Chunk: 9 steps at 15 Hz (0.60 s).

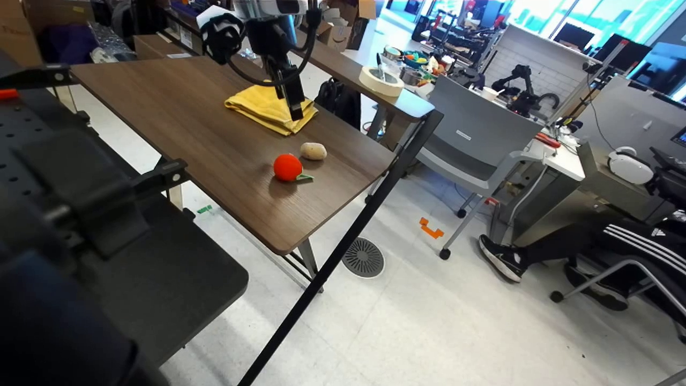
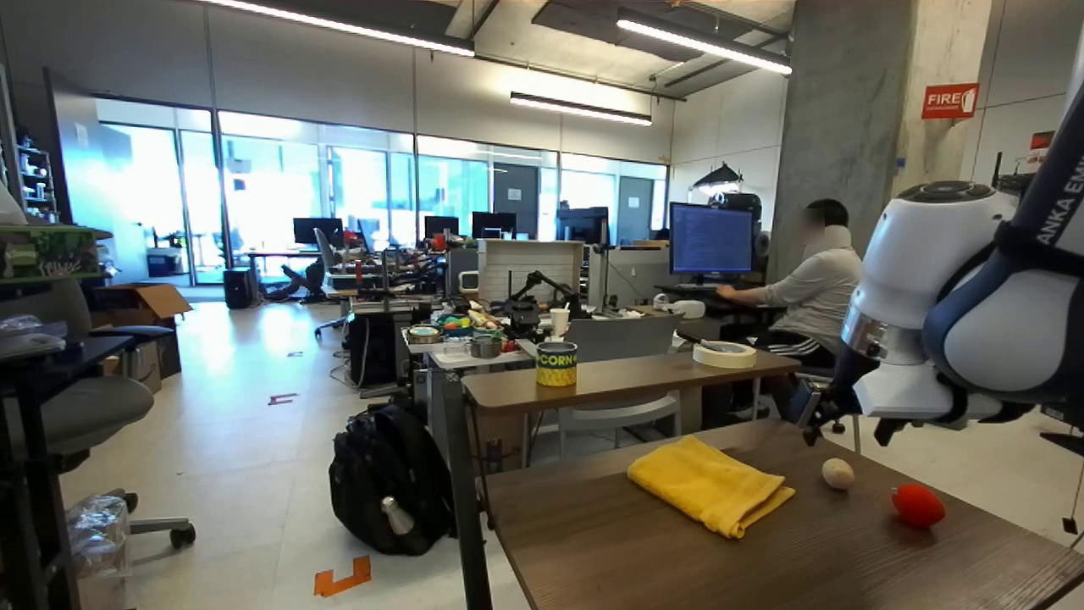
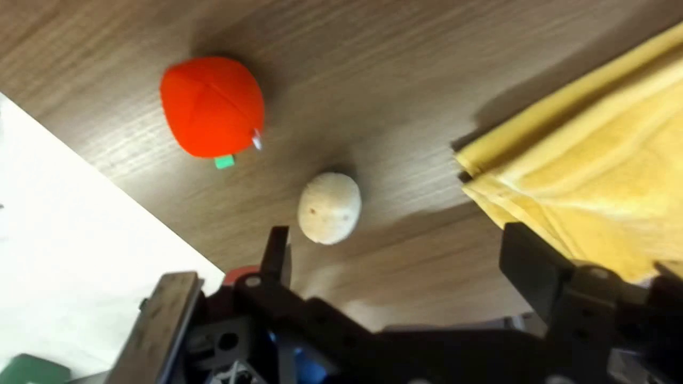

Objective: Move the potato to the left, wipe the table with the yellow towel, move the red plush toy to the left, wipe the right side of the table with the towel, move the potato and red toy to the right, wipe the left side of the table

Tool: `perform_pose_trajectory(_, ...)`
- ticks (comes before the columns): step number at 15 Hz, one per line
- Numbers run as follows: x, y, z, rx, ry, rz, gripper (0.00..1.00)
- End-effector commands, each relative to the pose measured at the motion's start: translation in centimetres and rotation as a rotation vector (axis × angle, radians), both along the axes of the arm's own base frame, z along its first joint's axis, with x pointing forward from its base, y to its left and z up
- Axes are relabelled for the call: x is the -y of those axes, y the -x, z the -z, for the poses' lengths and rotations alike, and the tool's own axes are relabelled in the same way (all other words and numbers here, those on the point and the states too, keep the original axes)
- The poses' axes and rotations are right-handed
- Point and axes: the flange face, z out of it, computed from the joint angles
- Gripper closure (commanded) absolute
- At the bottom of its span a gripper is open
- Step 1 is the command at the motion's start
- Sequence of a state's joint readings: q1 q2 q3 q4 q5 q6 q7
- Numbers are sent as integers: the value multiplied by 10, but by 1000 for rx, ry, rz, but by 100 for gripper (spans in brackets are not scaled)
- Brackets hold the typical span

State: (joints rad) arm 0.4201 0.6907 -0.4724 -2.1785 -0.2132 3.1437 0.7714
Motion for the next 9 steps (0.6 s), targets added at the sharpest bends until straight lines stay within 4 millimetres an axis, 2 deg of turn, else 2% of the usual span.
perform_pose_trajectory(1, -31, -32, -2, 61, -18, -99, 0)
perform_pose_trajectory(6, -110, -96, 9, 7, -129, -233, 0)
perform_pose_trajectory(9, -132, -126, 18, -63, -163, -250, 0)
